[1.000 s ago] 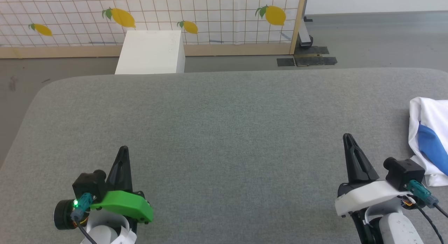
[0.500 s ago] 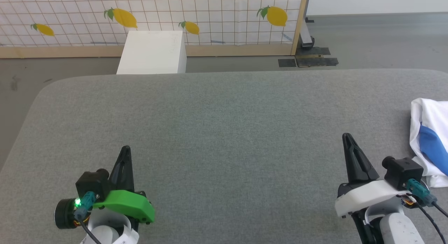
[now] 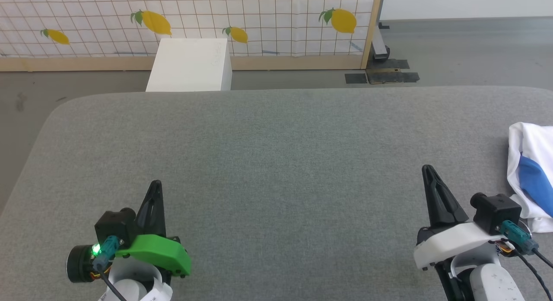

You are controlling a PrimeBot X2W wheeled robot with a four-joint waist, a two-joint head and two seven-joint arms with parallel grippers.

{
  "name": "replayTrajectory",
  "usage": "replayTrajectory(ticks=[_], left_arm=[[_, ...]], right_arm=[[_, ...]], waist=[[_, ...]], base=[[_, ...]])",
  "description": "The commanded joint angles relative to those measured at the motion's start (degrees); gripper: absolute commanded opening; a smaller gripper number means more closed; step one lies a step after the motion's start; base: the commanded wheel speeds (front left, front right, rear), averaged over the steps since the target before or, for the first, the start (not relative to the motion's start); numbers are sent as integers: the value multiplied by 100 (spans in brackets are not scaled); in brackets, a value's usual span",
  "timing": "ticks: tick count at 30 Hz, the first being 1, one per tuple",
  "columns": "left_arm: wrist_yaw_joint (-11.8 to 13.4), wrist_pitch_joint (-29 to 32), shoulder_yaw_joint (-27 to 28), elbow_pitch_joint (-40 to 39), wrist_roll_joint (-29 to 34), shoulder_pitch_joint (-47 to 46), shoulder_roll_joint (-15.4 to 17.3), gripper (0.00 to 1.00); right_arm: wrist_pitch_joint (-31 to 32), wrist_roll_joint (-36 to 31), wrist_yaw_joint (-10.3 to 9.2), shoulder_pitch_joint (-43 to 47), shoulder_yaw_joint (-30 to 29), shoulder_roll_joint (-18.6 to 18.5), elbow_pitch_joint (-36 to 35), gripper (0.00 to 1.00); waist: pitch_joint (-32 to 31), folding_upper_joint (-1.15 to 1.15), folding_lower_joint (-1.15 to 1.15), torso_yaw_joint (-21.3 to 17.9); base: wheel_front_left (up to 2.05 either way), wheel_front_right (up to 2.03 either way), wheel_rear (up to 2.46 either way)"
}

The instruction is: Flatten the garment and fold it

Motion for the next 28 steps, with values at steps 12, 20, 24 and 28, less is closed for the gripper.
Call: replayTrajectory(ticks=[12, 20, 24, 28], left_arm=[[-40, 151, 72, -152, 240, 116, -92, 0], [-50, 244, 104, -234, 344, 150, -128, 0], [-55, 289, 120, -274, 395, 166, -145, 0], [-61, 335, 136, -314, 446, 183, -163, 0]], right_arm=[[148, -197, -4, 173, -7, 1, -197, 0], [239, -287, -4, 218, -9, 1, -300, 0], [284, -331, -5, 239, -10, 1, -350, 0], [328, -375, -5, 261, -11, 1, -400, 0]], waist=[[-10, 16, 0, 24], [-16, 19, 0, 41], [-19, 20, 0, 48], [-23, 21, 0, 56]], base=[[0, 0, 0], [0, 0, 0], [0, 0, 0], [0, 0, 0]])
